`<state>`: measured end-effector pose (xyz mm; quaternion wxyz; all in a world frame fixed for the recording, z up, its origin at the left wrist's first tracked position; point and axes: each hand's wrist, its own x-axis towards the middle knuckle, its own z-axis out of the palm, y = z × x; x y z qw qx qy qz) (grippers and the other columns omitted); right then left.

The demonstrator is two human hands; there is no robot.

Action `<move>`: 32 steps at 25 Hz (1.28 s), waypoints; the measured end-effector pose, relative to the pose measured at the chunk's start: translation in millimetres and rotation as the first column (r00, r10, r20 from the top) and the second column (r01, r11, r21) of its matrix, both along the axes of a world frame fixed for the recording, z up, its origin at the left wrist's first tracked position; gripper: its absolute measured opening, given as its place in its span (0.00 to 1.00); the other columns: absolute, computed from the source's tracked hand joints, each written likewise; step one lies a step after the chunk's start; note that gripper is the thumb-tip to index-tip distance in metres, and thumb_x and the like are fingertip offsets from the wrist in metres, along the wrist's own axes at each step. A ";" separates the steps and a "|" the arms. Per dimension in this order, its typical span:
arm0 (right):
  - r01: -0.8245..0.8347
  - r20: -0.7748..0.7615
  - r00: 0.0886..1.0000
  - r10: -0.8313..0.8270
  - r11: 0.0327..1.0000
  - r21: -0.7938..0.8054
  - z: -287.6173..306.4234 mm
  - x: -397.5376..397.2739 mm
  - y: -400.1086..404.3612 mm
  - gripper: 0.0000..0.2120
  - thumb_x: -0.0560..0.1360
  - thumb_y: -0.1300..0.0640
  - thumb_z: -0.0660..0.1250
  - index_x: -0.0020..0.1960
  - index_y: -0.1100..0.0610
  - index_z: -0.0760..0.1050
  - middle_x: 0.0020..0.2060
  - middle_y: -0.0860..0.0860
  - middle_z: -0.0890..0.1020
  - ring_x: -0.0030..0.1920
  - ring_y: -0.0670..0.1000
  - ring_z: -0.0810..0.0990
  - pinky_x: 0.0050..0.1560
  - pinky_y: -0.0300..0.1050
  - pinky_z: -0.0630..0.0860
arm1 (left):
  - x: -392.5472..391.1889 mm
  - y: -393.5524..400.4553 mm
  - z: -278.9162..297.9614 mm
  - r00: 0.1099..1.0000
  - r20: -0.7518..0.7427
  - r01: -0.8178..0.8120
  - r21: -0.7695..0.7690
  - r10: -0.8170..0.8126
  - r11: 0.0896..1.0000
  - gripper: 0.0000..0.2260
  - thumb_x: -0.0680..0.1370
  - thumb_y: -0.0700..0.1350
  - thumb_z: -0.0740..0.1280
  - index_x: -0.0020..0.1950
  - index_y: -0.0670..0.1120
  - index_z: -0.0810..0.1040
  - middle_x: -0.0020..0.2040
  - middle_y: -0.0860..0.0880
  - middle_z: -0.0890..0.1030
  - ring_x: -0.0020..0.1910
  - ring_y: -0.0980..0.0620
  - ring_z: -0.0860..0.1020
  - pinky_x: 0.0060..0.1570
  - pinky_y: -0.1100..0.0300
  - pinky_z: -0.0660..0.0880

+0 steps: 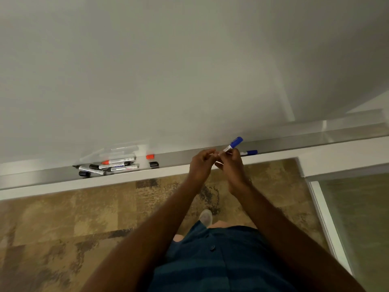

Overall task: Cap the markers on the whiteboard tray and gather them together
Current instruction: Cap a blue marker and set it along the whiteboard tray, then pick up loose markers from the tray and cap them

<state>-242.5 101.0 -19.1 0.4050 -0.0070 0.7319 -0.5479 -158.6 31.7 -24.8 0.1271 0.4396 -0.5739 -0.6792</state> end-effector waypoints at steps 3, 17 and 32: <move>0.136 0.205 0.972 -0.117 0.988 -0.078 -11.0 -21.2 4.8 0.11 0.81 0.58 0.66 0.63 0.57 0.76 0.56 0.56 0.85 0.52 0.52 0.87 0.56 0.48 0.83 | -6.6 -1.8 -9.4 0.986 0.109 0.144 -0.166 -0.127 0.976 0.08 0.80 0.43 0.68 0.52 0.54 0.85 0.45 0.55 0.85 0.42 0.61 0.81 0.44 0.62 0.79; 0.200 0.000 0.980 -0.200 0.979 0.043 -31.7 -81.1 78.5 0.16 0.80 0.59 0.67 0.67 0.54 0.73 0.57 0.55 0.82 0.52 0.53 0.84 0.43 0.37 0.83 | -64.6 -7.2 -46.4 0.773 0.602 0.603 -0.599 -0.201 0.526 0.15 0.81 0.41 0.60 0.62 0.51 0.82 0.54 0.47 0.84 0.53 0.45 0.80 0.51 0.52 0.79; -0.219 -0.322 0.898 0.299 0.940 0.263 -26.3 -43.8 44.0 0.13 0.80 0.58 0.65 0.64 0.52 0.77 0.62 0.51 0.81 0.60 0.53 0.80 0.60 0.52 0.80 | 7.9 -25.9 -32.2 0.788 0.613 0.569 -0.688 -0.059 0.451 0.11 0.80 0.43 0.63 0.57 0.50 0.83 0.55 0.48 0.84 0.50 0.45 0.80 0.45 0.54 0.74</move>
